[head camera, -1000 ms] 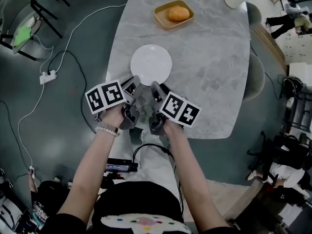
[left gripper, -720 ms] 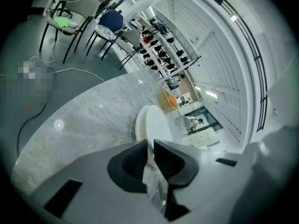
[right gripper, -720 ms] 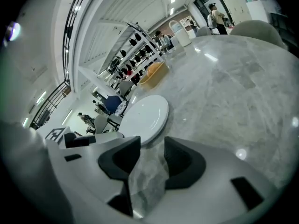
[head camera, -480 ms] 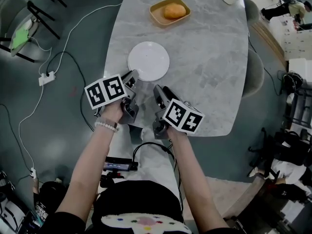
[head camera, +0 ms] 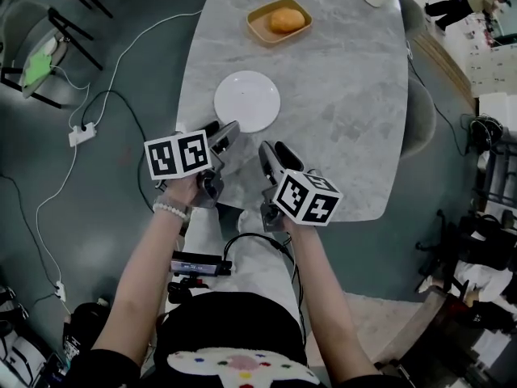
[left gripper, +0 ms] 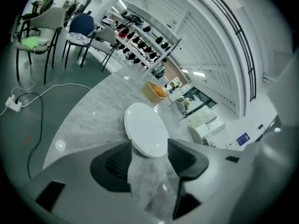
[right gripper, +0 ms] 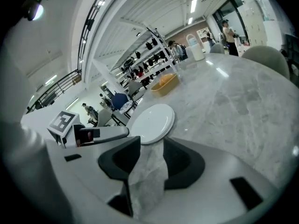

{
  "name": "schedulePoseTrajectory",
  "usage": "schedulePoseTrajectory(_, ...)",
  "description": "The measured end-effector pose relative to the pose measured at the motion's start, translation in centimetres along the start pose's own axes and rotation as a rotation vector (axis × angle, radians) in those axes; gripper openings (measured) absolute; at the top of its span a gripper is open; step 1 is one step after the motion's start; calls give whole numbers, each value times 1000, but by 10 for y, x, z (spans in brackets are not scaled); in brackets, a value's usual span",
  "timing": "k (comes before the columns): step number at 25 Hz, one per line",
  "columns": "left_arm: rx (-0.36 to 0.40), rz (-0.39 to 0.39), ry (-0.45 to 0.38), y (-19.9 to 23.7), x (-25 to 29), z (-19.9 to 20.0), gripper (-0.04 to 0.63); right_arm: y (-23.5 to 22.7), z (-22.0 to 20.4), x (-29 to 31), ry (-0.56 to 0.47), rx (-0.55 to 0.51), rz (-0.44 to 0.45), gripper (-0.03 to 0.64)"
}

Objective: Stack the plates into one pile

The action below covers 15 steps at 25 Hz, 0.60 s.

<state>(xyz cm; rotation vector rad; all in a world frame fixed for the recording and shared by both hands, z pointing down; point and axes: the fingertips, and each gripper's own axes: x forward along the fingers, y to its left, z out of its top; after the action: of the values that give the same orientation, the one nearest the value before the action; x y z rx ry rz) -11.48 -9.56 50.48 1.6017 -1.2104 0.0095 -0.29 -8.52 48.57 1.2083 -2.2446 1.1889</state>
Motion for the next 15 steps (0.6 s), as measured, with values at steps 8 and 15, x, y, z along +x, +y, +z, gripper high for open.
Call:
schedulePoseTrajectory(8, 281, 33, -90, -34, -44, 29, 102, 25, 32, -36, -108, -168, -9, 79)
schedulePoseTrajectory(15, 528, 20, -182, -81, -89, 56, 12, 49, 60, -75, -231, -281, -3, 5)
